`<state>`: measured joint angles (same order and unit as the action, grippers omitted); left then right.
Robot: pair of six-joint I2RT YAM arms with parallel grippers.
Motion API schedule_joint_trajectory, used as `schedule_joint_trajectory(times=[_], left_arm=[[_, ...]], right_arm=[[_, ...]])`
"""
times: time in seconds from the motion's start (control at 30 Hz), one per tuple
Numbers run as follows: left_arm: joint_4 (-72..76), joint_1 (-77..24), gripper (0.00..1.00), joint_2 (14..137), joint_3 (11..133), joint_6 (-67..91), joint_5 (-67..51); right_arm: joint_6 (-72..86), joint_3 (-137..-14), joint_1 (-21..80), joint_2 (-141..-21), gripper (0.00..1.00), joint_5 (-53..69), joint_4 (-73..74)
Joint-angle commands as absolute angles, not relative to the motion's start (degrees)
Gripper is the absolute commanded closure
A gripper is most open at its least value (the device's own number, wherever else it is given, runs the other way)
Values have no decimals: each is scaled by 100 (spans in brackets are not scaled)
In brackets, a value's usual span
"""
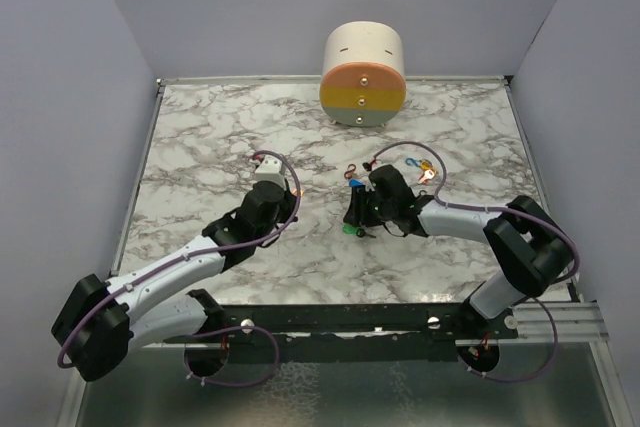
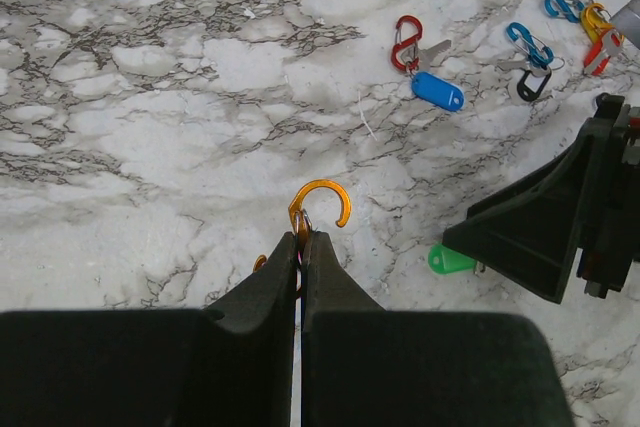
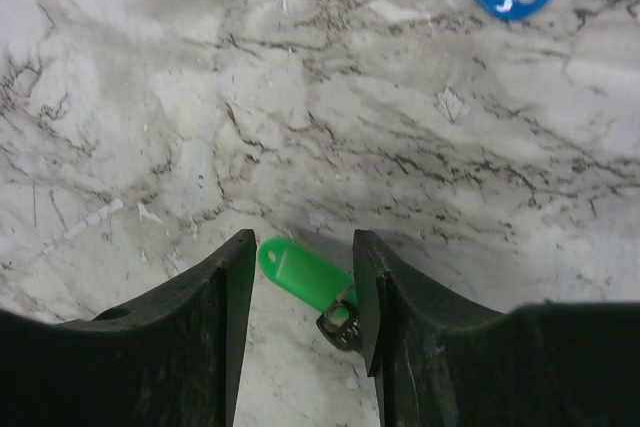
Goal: Put the keys on the keyring
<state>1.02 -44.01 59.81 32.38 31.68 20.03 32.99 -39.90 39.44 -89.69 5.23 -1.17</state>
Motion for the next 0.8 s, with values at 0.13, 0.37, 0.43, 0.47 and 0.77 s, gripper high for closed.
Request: schedule_joint_trajectory(times=[0.13, 0.37, 0.43, 0.47, 0.77], left_arm=[[-108, -4430, 100, 5609, 3110, 3251, 2264], [-77, -4432, 100, 5573, 3073, 3266, 2273], [-64, -4437, 100, 5614, 3074, 3266, 2240], [-49, -4433, 100, 5616, 3069, 3270, 2226], [113, -4432, 100, 5730, 2996, 3282, 2127]], right_arm=[[2995, -4450, 4025, -8804, 56, 99, -348], [3122, -4320, 4025, -8373, 60, -322, 367], [3225, -4239, 4025, -8261, 60, -376, 540], [3266, -4192, 4022, -8203, 60, -397, 611], [3610, -3565, 4025, -7788, 60, -318, 677]])
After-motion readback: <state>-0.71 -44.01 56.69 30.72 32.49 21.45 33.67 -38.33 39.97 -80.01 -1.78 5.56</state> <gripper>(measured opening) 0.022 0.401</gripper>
